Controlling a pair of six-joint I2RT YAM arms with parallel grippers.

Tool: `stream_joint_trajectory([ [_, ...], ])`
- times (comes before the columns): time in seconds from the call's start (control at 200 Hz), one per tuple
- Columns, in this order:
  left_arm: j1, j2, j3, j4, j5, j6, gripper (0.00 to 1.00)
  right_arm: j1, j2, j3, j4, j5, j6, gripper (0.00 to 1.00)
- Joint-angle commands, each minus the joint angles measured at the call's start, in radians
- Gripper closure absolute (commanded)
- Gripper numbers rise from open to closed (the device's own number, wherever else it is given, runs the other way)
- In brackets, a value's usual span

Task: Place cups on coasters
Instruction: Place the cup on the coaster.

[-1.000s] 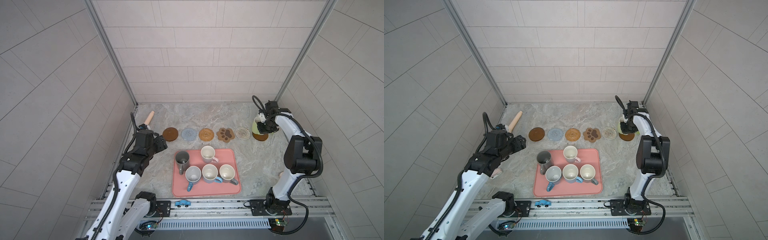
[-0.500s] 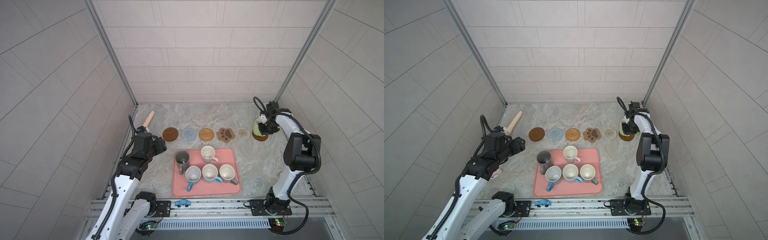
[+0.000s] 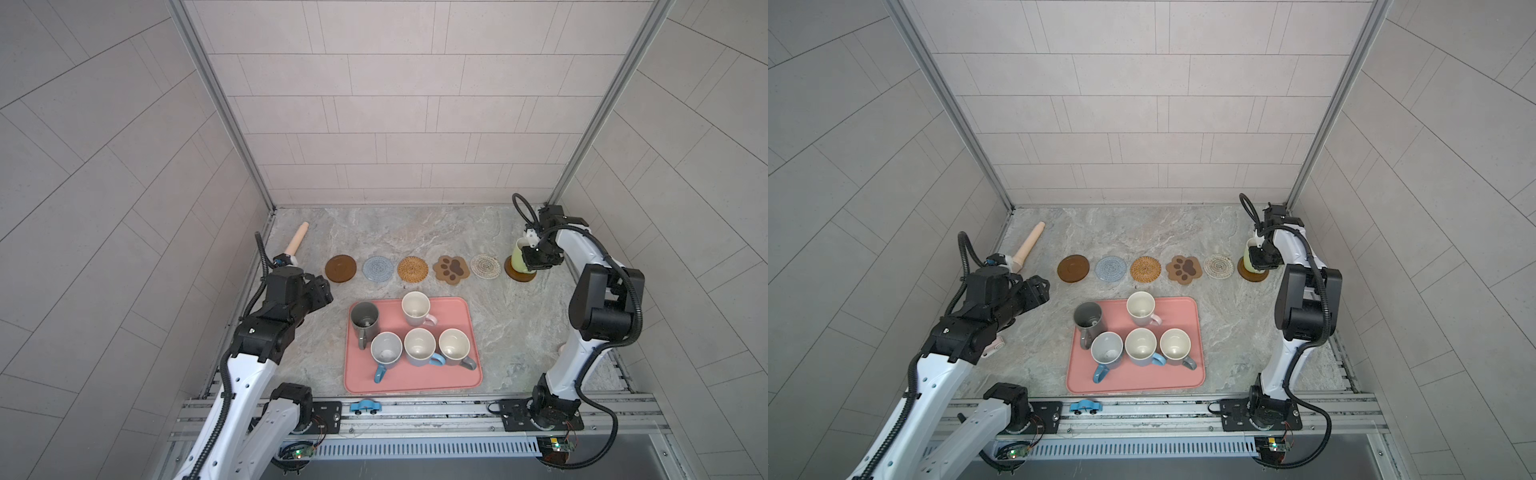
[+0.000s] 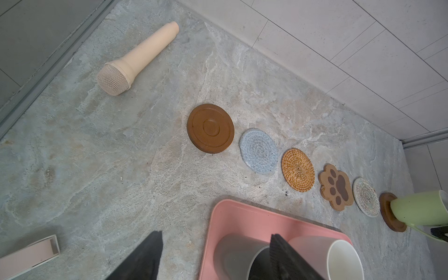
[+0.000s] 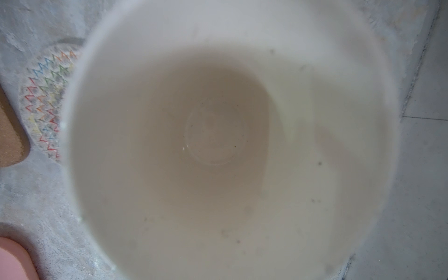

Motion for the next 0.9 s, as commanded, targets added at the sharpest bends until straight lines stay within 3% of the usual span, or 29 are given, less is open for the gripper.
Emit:
stream_joint_trajectory([
  [0.0, 0.004, -0.017, -0.009, -0.022, -0.011, -0.012, 0.23, -0.006, 0.008, 0.029, 0.010, -0.010, -0.023, 0.97],
  [0.896, 0.004, -0.044, -0.011, -0.037, -0.011, -0.020, 0.23, -0.009, -0.017, -0.061, 0.045, 0.032, -0.038, 0.96],
])
